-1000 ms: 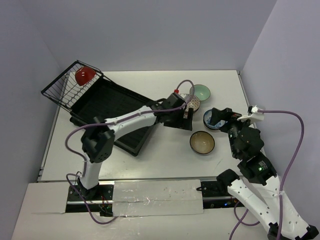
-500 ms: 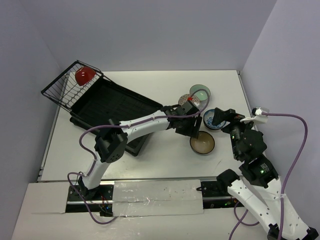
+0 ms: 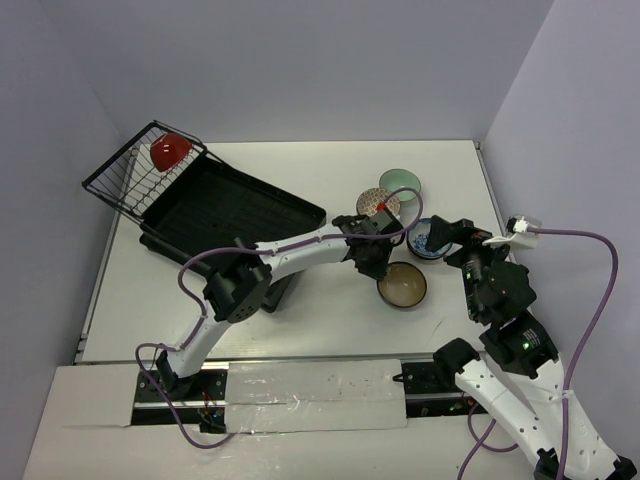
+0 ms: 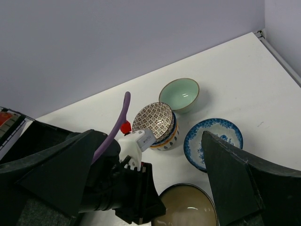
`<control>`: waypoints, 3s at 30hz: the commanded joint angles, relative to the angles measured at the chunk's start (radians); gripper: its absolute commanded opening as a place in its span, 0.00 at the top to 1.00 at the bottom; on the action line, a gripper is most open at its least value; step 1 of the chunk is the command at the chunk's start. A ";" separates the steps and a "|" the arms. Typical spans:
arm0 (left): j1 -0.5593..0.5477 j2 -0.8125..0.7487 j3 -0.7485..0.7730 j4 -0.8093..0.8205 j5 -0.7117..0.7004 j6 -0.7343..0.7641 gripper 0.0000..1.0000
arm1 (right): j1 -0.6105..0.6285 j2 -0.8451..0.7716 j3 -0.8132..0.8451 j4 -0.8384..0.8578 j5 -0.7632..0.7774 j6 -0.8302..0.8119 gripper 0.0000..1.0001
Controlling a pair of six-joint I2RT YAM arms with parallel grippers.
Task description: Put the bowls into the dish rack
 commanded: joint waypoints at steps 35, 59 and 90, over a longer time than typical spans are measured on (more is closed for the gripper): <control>0.663 -1.008 -0.672 0.932 -0.901 1.432 1.00 | 0.011 -0.022 -0.004 0.036 -0.105 0.008 0.00; 1.082 -0.770 -0.790 1.219 -0.726 1.698 1.00 | 0.064 -0.040 -0.024 0.040 -0.056 -0.006 0.00; 1.021 -0.730 -0.970 1.310 -0.718 1.782 0.94 | 0.067 -0.054 -0.041 0.060 -0.081 0.002 0.00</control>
